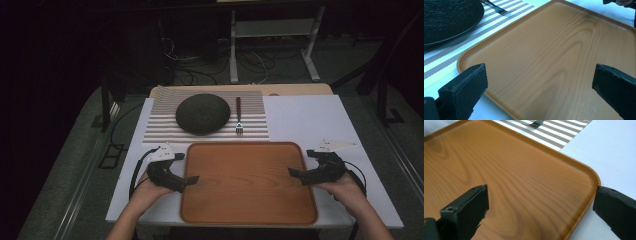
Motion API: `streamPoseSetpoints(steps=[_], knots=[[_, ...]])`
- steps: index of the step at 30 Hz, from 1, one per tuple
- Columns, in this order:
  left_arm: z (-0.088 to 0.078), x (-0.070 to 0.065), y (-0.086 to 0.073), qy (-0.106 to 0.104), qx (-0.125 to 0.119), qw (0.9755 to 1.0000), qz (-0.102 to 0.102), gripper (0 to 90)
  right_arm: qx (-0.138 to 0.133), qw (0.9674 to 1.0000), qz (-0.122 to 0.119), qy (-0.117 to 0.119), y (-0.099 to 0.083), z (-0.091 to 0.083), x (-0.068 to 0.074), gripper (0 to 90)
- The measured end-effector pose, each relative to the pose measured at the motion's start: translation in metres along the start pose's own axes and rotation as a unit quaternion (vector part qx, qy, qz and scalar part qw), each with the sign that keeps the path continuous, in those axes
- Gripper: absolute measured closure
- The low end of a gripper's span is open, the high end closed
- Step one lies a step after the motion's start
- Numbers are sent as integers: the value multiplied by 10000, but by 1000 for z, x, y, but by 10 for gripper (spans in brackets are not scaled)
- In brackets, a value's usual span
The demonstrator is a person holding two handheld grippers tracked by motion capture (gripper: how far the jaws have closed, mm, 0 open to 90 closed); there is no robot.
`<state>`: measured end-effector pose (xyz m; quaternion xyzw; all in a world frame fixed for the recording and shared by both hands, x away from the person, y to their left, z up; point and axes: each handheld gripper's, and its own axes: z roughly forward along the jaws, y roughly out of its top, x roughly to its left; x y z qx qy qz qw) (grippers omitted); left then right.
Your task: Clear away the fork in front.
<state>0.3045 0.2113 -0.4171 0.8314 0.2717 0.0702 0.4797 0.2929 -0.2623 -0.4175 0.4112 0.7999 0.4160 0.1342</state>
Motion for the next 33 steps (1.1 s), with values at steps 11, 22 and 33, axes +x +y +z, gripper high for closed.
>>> streamPoseSetpoints(steps=[11,22,33], knots=[[0,1,1,-2,-69,10000,-33,0,42,10000,-53,52,17,12,-2,3],[-1,2,1,-17,-76,10000,-47,0,55,9999,-84,67,32,23,-4,3],[-1,1,1,-8,-75,10000,-26,0,53,9999,-51,88,46,34,-9,4]])
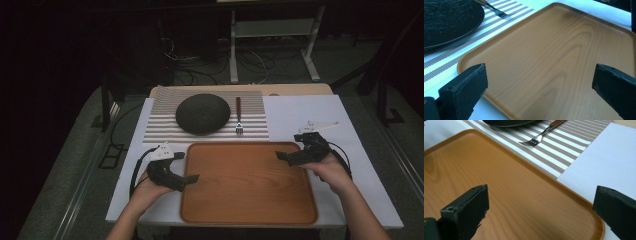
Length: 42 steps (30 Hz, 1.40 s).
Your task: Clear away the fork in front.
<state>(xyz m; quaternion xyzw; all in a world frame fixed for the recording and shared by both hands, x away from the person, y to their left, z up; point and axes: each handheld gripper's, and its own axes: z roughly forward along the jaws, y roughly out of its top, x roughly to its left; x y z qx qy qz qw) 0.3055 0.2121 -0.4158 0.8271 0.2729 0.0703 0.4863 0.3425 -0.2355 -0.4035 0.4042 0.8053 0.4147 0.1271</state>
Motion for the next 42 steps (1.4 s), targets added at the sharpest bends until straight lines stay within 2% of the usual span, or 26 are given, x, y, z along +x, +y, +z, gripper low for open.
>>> streamPoseSetpoints(steps=[15,28,42], knots=[[1,-1,0,62,10,10000,71,0,61,9999,89,-33,19,14,-7,5],[1,-3,0,56,-8,10000,65,0,92,10000,12,14,39,25,-6,5],[0,-2,0,69,-11,9999,88,0,279,9996,33,-88,71,55,-13,5]])
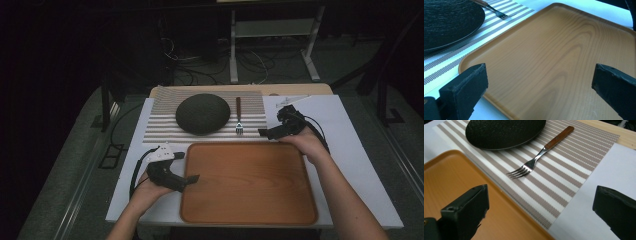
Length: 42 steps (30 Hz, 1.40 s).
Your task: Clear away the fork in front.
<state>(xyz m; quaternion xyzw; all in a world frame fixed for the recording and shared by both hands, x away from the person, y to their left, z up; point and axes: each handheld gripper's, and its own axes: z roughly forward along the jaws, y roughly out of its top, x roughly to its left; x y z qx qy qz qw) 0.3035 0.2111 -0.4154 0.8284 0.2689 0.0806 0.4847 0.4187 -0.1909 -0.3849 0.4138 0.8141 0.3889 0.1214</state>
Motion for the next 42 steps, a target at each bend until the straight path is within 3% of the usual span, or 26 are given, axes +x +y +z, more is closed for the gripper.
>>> streamPoseSetpoints(steps=[7,23,32,42], knots=[[0,0,0,-2,-17,10000,20,0,74,9999,80,-47,14,13,-3,6],[1,-1,0,-3,-49,10000,43,0,342,9993,16,-175,40,47,-4,14],[0,-1,0,-10,-68,10000,60,0,606,9976,115,-301,55,70,-5,152],[1,0,1,-36,-77,9999,71,0,906,9932,571,-446,65,93,-12,366]])
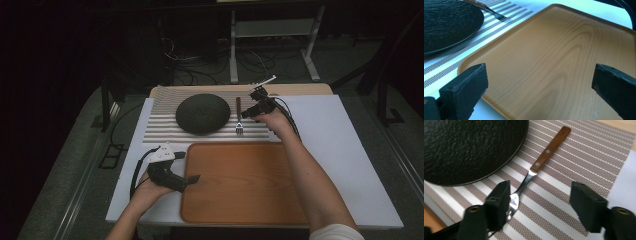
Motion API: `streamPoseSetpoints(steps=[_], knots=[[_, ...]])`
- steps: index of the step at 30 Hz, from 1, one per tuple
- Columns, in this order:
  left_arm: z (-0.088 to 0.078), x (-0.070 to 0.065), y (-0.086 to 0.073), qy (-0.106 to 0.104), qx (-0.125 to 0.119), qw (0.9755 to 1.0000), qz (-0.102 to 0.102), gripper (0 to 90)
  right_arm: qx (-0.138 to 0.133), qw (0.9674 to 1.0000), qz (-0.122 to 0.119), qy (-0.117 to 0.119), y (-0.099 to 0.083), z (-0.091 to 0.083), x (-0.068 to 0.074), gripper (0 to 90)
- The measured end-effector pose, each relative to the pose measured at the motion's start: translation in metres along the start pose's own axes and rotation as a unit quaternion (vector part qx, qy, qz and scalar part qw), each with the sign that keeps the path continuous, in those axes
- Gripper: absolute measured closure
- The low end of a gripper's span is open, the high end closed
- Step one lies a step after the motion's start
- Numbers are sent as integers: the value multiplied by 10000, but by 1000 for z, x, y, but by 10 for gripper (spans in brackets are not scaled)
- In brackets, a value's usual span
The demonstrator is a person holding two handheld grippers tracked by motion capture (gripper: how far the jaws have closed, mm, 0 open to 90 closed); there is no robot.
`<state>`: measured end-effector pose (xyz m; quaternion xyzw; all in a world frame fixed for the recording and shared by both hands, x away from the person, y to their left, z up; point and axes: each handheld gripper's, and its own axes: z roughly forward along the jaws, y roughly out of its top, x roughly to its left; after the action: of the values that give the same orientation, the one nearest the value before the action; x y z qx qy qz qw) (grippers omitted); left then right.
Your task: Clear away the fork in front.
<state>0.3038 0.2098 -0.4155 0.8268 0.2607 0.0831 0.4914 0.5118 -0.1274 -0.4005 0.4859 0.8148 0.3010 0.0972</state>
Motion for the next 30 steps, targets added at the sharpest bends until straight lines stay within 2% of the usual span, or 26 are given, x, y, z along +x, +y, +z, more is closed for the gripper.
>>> streamPoseSetpoints(steps=[1,9,15,18,19,20,26,27,30], knots=[[0,0,0,-4,1,10000,-1,0,68,10000,60,-19,4,5,0,421],[0,1,0,-13,-10,10000,-19,0,370,9991,188,-101,21,24,1,527],[0,1,0,-25,-11,10000,-10,0,608,9979,198,-120,33,39,5,549],[0,2,0,-17,-12,10000,-6,0,643,9976,234,-140,36,44,5,554],[0,2,0,-18,-8,10000,-6,0,809,9962,277,-191,38,50,6,553],[0,2,0,-18,-8,10000,-6,0,853,9958,253,-231,39,53,7,554],[0,2,-1,-24,-11,10000,5,0,964,9946,274,-262,42,62,10,576],[0,2,-1,-23,-10,10000,8,0,1080,9933,247,-341,42,66,11,593],[0,2,0,-23,-4,10000,9,0,1125,9926,207,-413,43,67,12,616]])
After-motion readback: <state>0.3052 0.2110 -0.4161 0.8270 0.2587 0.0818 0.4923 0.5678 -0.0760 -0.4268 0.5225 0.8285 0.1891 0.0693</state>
